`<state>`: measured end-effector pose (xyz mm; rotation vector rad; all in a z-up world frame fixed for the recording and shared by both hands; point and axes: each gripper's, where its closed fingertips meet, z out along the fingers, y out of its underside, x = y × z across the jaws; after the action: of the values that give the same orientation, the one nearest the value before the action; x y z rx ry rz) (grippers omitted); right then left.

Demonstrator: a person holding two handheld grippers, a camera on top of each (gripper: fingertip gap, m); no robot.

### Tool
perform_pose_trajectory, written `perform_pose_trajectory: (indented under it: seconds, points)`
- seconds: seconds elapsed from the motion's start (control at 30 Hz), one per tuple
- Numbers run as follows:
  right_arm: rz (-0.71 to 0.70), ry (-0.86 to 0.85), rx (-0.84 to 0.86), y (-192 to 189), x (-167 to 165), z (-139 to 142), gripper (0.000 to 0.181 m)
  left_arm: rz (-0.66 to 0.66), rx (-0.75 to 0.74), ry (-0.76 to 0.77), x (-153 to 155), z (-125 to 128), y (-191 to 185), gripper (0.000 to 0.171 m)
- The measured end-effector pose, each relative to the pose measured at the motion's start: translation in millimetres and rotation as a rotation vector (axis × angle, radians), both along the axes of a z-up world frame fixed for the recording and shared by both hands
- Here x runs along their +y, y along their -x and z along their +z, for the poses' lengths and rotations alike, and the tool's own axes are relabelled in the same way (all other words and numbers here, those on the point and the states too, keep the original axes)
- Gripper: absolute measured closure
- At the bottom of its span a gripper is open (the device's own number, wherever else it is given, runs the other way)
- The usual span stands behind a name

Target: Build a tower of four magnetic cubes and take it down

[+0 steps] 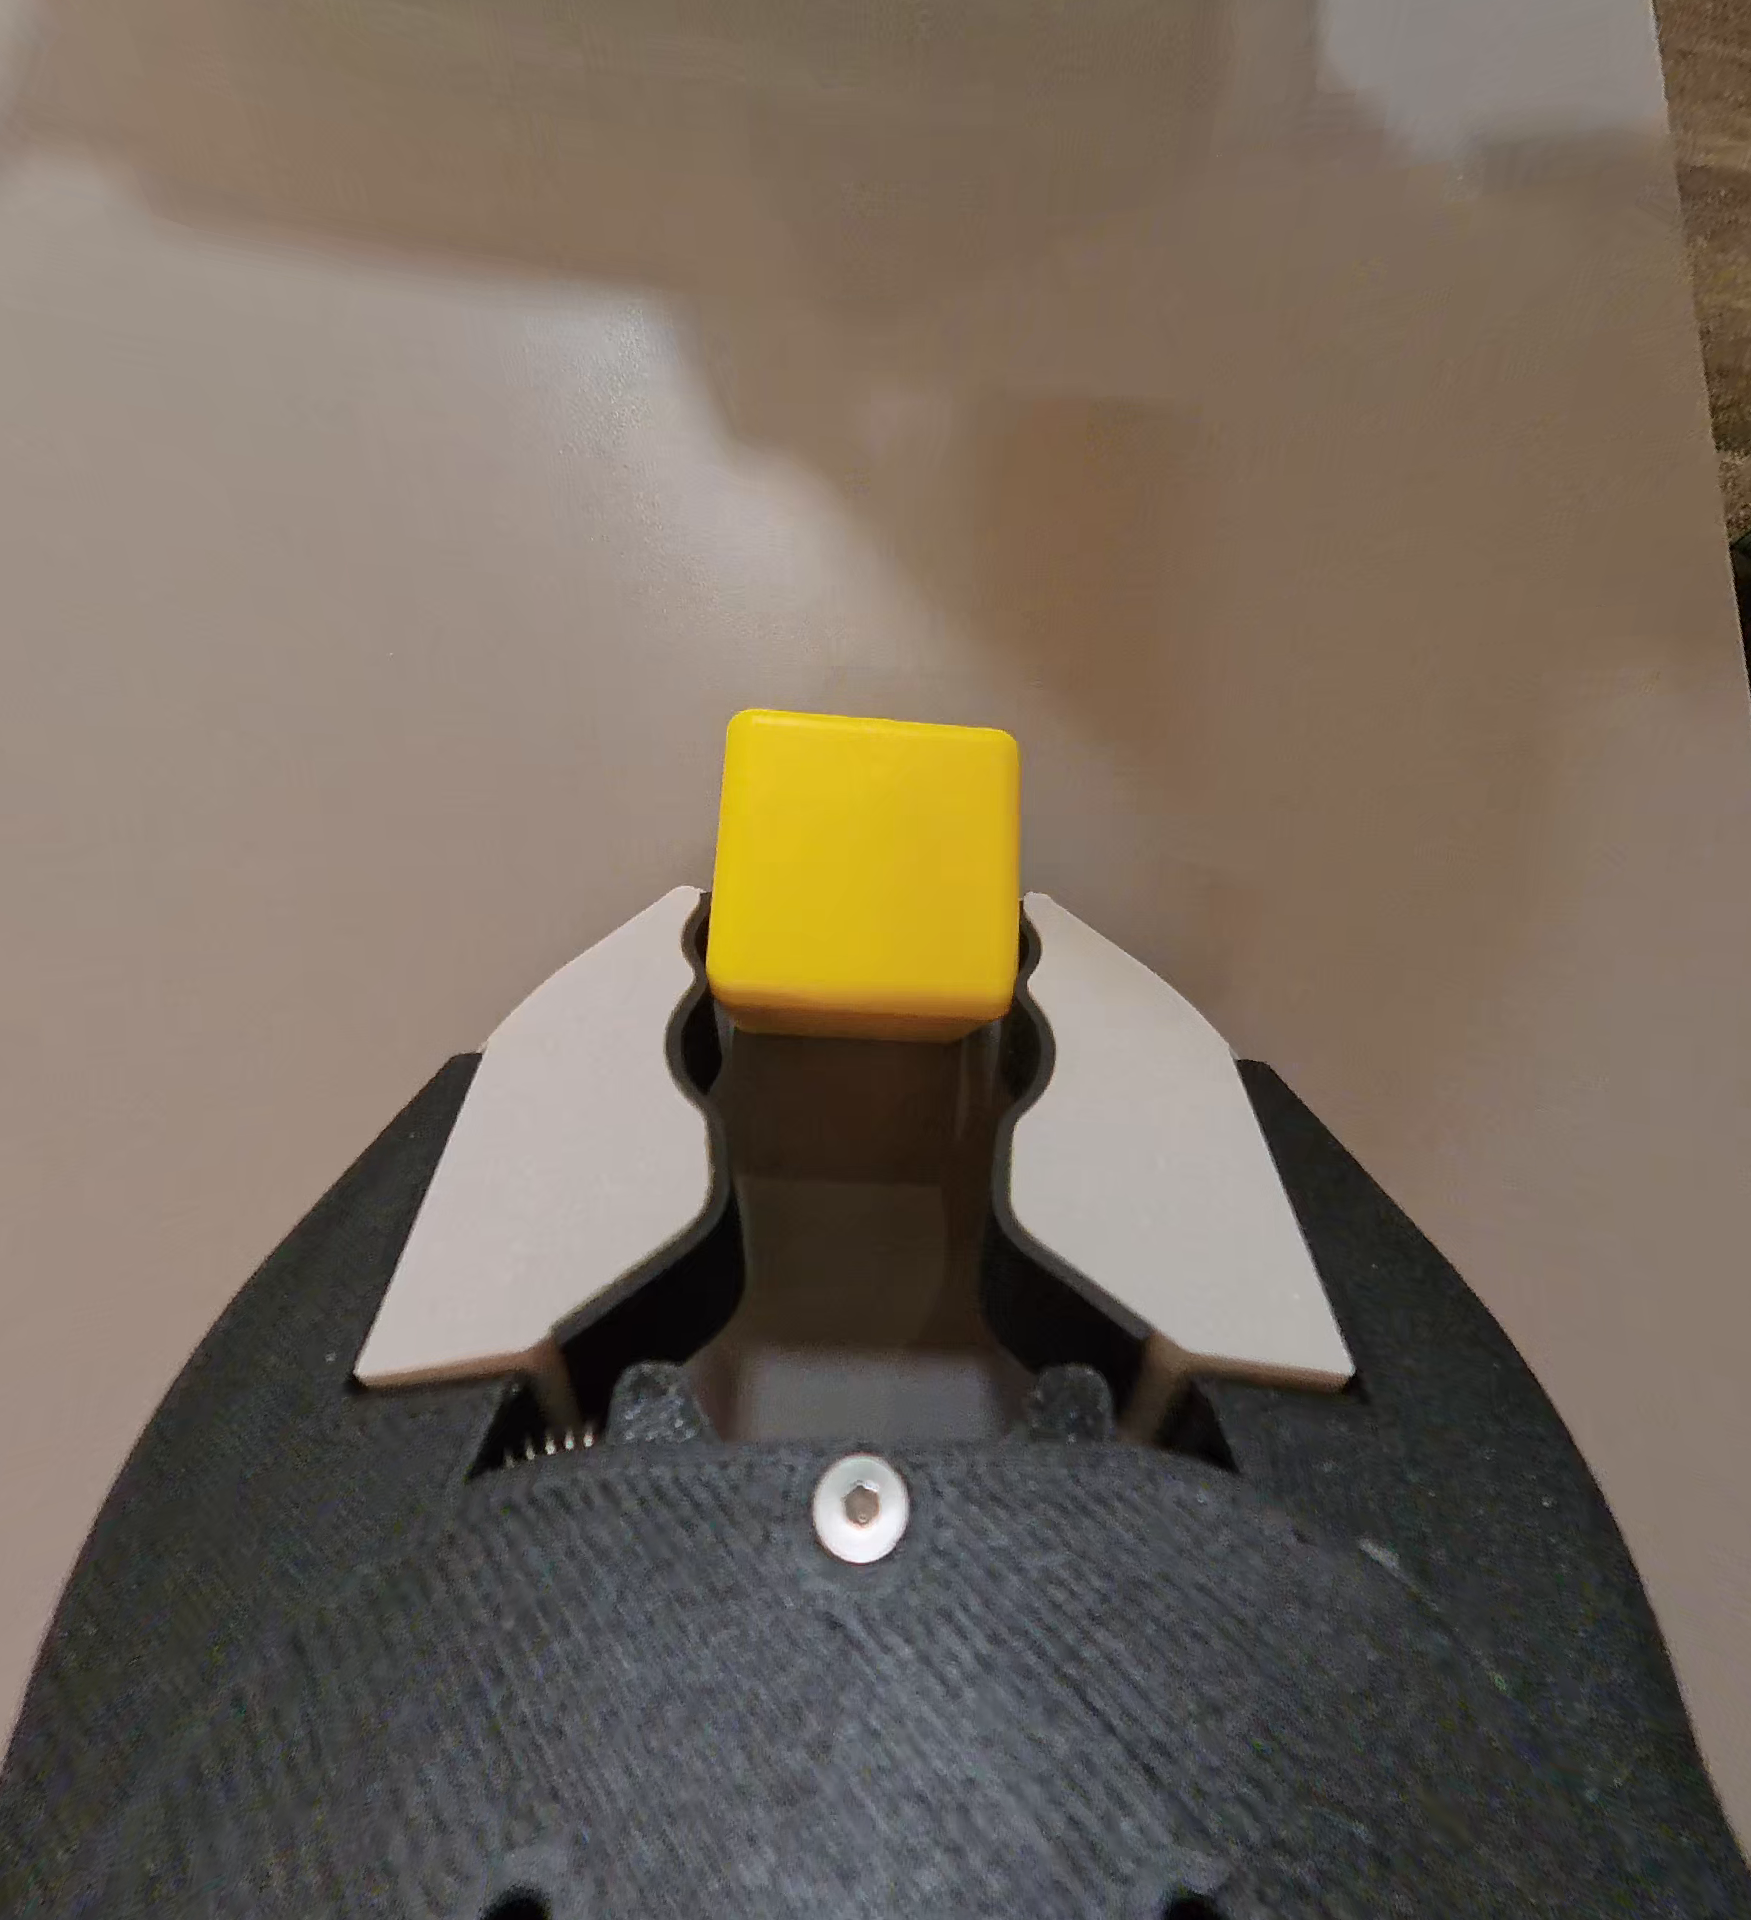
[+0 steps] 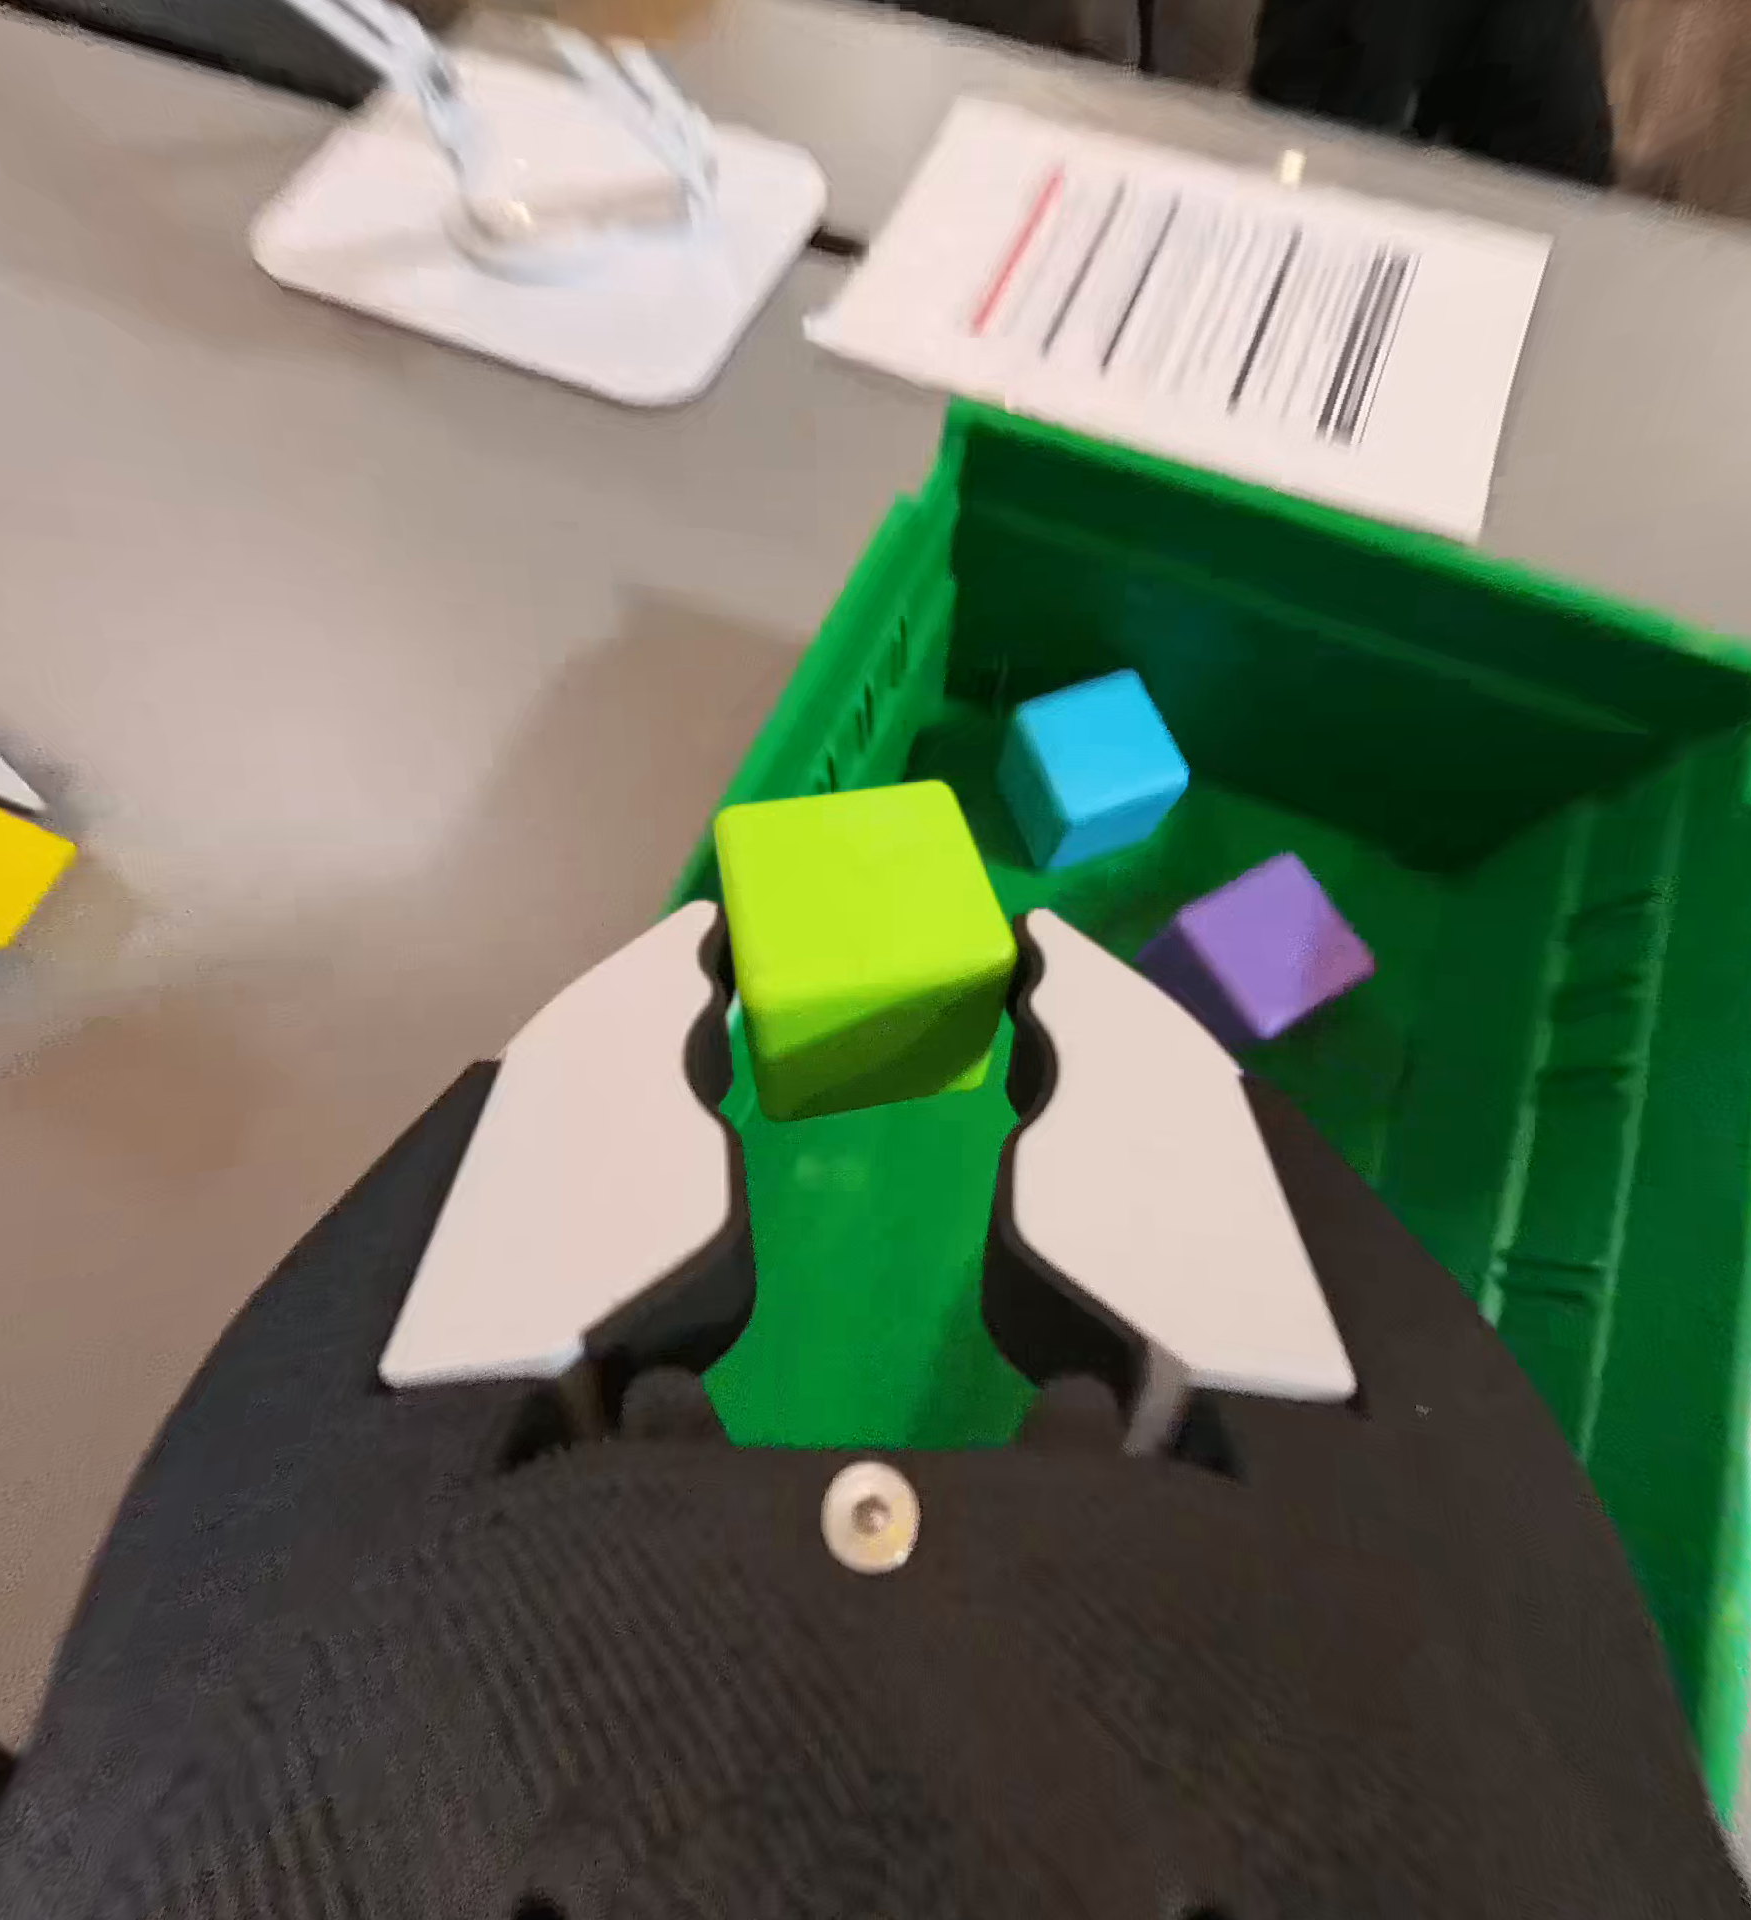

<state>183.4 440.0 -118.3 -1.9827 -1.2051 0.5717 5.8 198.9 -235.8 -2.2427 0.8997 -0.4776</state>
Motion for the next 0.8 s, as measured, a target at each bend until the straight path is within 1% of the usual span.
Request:
perform_pose_trajectory:
  seconds: [0.1,0.17,0.23,0.47,0.6,0.7,0.8]
  points:
    - [-0.031,0.066,-0.106,-7.9,7.1,-39.7,0.13,0.0,0.0,0.001,0.0,0.0,0.0,0.119]
    - [-0.039,0.054,-0.143,-9.8,12.9,-55.8,0.13,0.0,0.0,0.0,0.1,0.0,0.1,0.119]
    - [-0.036,0.072,-0.149,-9.0,12.8,-66.0,0.13,0.0,0.001,0.0,0.2,0.0,0.2,0.119]
    - [-0.024,0.04,-0.156,-4.4,13.7,-72.3,0.13,-0.001,-0.003,0.003,0.2,0.1,0.1,0.119]
    - [-0.017,0.039,-0.183,-5.2,13.3,-80.4,0.129,-0.002,-0.005,0.005,0.2,0.1,0.0,0.119]
    - [-0.013,0.035,-0.194,-5.3,13.4,-82.1,0.132,-0.002,-0.004,0.004,0.2,0.1,0.1,0.119]
    - [-0.003,0.075,-0.209,-8.1,8.2,-83.7,0.131,-0.002,-0.004,0.004,0.3,0.1,0.1,0.119]
